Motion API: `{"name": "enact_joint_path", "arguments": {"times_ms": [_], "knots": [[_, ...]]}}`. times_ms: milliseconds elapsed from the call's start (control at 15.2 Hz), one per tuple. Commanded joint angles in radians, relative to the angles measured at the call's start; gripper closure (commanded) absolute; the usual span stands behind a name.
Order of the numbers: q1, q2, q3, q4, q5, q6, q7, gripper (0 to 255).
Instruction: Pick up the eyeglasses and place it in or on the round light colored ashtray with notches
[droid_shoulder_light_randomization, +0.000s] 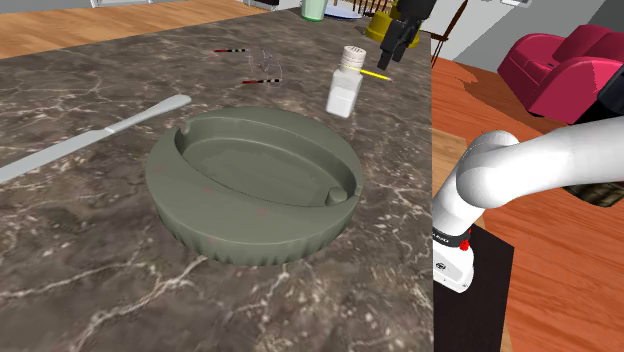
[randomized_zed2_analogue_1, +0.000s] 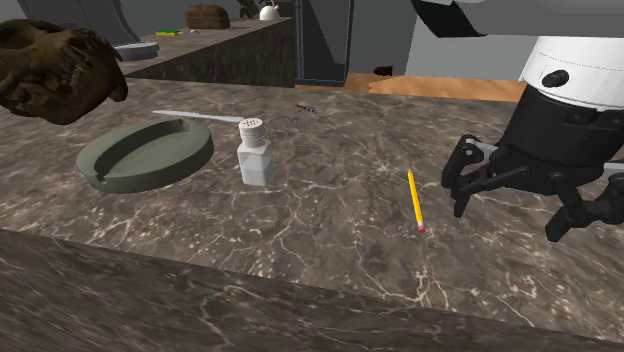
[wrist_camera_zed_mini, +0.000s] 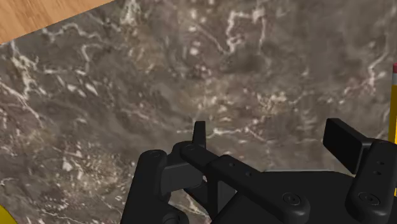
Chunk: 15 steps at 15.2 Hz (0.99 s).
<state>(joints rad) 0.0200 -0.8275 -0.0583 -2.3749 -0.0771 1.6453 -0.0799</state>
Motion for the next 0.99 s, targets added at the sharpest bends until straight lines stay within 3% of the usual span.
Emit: {"name": "enact_joint_path", "arguments": {"times_ms": [0,924], "knots": [[0.000,0.000,0.000,0.000,0.000,0.000,0.000,0],[0.082,0.241,0.274,0.230,0.174,-0.002,0.322,0]]}}
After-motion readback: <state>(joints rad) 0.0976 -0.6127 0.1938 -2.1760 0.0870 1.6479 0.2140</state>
